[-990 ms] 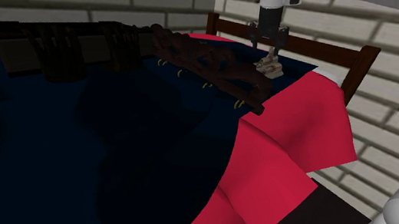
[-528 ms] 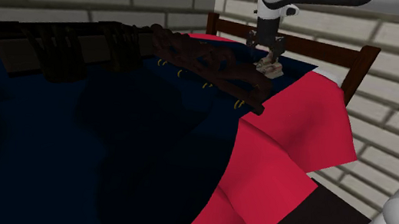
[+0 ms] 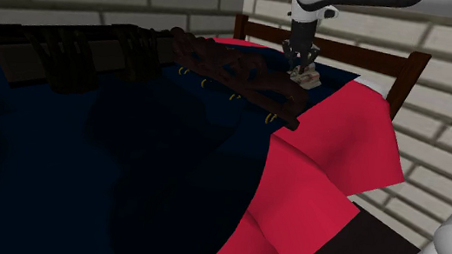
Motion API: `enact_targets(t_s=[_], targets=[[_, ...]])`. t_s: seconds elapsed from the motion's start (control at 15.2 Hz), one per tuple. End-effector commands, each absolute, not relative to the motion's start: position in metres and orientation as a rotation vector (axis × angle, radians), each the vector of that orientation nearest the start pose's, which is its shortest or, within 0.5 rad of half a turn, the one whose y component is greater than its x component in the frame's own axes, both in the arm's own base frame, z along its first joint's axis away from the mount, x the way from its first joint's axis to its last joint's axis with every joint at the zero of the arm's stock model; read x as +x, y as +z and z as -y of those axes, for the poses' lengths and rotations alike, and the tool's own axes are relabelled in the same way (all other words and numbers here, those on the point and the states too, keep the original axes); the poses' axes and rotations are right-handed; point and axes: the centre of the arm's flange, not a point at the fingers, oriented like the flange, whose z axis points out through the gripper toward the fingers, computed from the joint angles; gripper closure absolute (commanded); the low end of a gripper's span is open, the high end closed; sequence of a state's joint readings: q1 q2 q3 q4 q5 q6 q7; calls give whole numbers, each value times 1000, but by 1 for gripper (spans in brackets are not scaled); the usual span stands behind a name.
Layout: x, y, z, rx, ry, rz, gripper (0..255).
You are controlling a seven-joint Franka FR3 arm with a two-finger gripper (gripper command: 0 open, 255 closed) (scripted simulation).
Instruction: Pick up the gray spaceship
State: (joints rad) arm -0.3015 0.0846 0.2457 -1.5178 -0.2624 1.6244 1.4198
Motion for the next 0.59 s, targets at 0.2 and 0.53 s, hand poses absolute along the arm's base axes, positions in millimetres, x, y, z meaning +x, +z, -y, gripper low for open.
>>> enact_targets(t_s=[0.2,0.53], targets=[[582,621,65,-2454,-282,-2209,255],[582,648,65,-2454,-282,-2209,255]])
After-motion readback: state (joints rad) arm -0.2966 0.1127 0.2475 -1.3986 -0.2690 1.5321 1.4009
